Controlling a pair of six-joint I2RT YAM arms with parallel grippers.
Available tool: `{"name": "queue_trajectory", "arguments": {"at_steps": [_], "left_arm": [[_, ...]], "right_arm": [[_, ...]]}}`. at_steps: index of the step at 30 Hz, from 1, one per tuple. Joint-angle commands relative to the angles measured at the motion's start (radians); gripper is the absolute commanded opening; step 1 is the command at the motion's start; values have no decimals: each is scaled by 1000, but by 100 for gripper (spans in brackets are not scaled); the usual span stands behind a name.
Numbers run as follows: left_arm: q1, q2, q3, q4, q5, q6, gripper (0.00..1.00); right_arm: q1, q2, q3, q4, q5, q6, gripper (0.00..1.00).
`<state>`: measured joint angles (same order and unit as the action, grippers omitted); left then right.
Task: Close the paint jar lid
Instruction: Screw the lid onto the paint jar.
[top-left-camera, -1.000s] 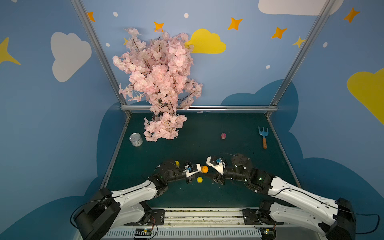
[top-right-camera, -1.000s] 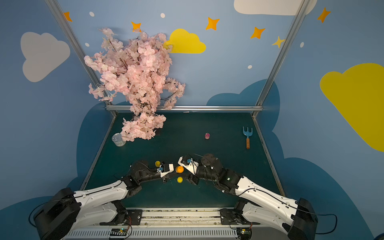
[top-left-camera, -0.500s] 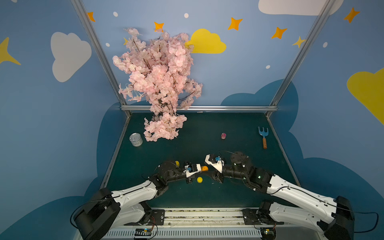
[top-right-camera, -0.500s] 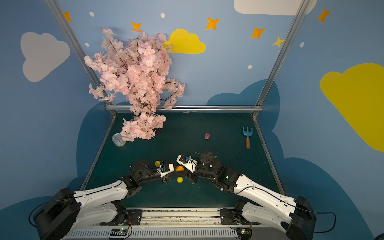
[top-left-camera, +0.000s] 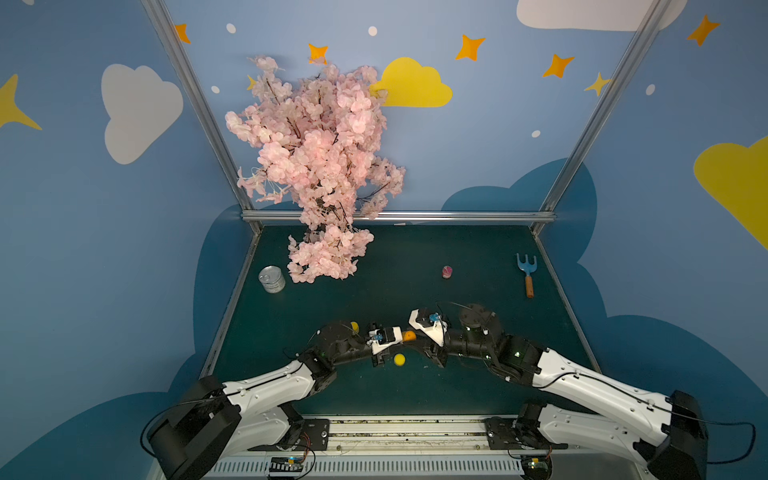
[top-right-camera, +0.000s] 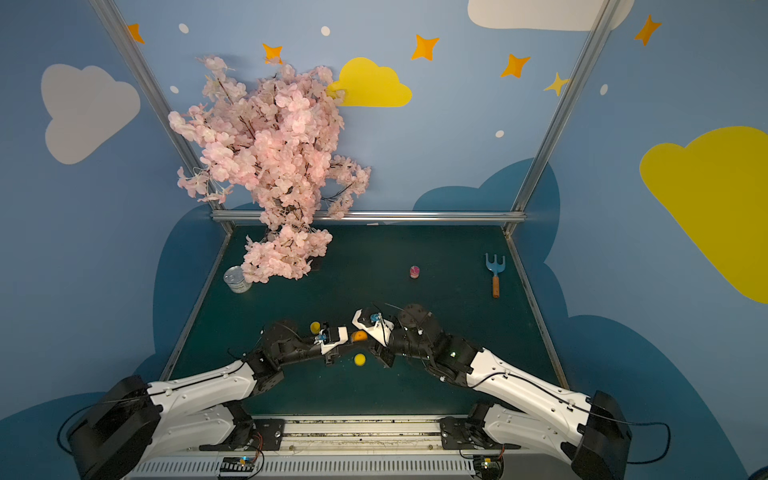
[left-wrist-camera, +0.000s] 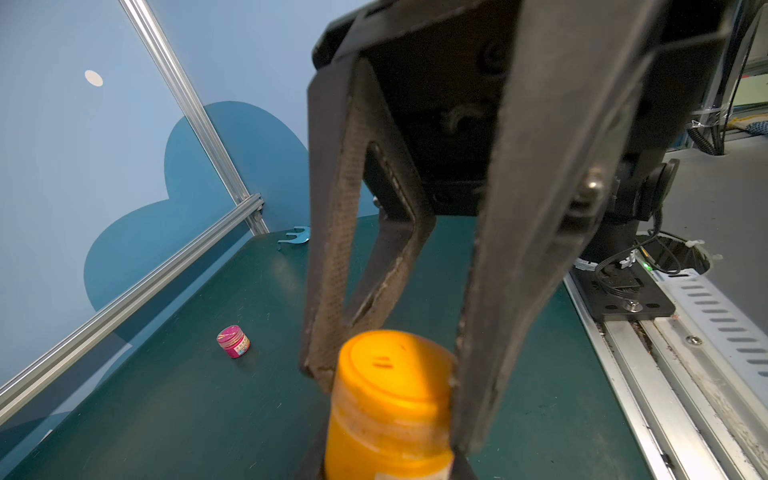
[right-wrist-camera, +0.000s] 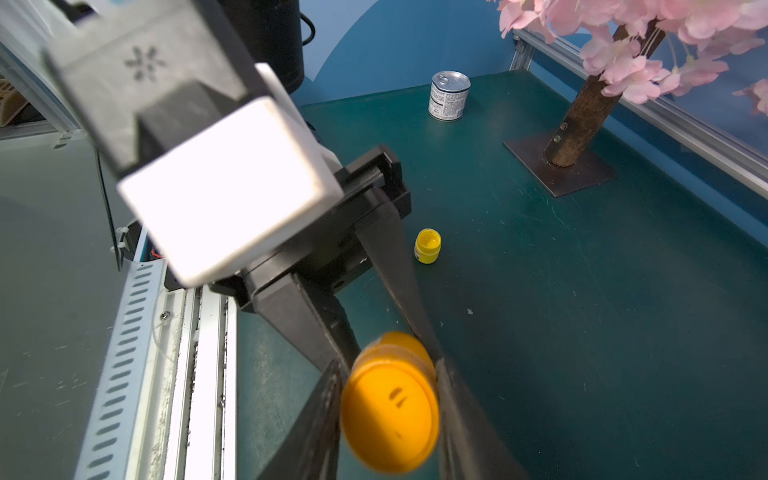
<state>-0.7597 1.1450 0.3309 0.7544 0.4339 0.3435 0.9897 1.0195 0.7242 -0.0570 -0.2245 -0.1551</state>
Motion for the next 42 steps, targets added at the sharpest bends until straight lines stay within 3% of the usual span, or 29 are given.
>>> {"name": "queue_trajectory", "arguments": {"at_steps": [1, 5, 10, 22, 24, 25, 26, 27, 42], "left_arm": [[-1, -15, 13, 20, -83, -2, 24], [-18, -19, -16, 81, -255, 8, 23], [-20, -44, -44, 120, -402, 11, 23], [-23, -53, -49, 123, -417, 9, 26], [-23, -50, -47, 122, -401, 9, 33], [-22, -46, -45, 115, -382, 13, 41], [-23, -41, -39, 102, -361, 19, 95], [-23, -38, -31, 80, -339, 25, 100], [-23, -89, -5, -21, -209, 38, 100]], "right_arm": [[-5, 32, 49, -21, 63, 74, 18], [-5, 103, 104, -52, 207, 281, 7], [2, 230, 219, -181, 193, 473, 0], [13, 204, 182, -118, 225, 506, 0], [12, 194, 169, -98, 223, 506, 0], [12, 187, 163, -92, 226, 504, 0], [12, 183, 162, -93, 232, 500, 0], [10, 175, 162, -102, 244, 498, 0], [-36, -70, 155, -354, 501, 432, 0]]}}
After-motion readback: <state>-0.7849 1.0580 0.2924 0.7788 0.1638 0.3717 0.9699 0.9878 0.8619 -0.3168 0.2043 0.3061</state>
